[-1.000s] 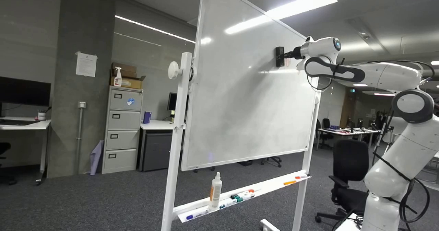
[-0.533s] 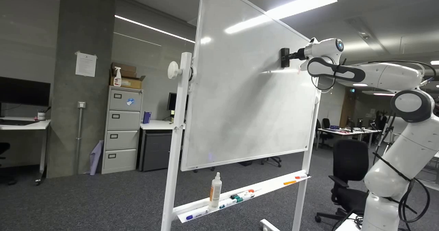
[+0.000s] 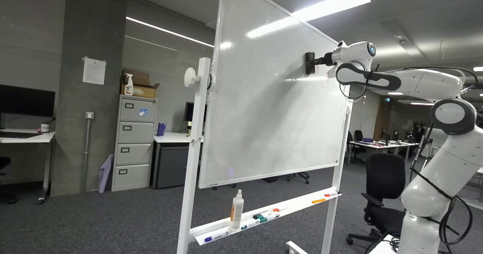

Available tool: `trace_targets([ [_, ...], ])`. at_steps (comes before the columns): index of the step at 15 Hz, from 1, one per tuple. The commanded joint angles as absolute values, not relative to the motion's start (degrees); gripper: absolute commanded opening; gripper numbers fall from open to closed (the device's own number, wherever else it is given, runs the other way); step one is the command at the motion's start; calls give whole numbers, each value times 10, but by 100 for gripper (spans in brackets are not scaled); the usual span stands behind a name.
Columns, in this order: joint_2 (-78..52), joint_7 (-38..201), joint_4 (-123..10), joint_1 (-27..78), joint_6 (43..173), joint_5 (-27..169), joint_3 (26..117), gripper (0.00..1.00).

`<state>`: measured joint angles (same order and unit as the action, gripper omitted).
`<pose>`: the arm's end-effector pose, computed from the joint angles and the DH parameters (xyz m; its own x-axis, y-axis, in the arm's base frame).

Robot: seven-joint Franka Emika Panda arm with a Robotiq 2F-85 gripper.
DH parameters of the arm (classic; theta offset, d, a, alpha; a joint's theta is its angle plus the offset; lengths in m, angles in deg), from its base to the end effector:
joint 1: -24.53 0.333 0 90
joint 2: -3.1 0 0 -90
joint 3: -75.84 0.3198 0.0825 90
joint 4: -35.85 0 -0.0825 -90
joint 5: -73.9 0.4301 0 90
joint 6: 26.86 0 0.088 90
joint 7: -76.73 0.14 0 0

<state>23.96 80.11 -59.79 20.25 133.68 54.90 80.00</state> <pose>0.5039 0.0238 0.9283 0.0850 0.2749 0.9577 -0.0968 -0.9544 0.2826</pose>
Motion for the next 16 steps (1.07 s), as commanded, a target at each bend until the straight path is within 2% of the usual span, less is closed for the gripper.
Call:
trace_targets([
  [1,206,774,-578,219,1350,551,829,31],
  [8,200,748,-582,241,1352,556,846,31],
  [16,229,758,-593,225,1363,596,786,31],
])
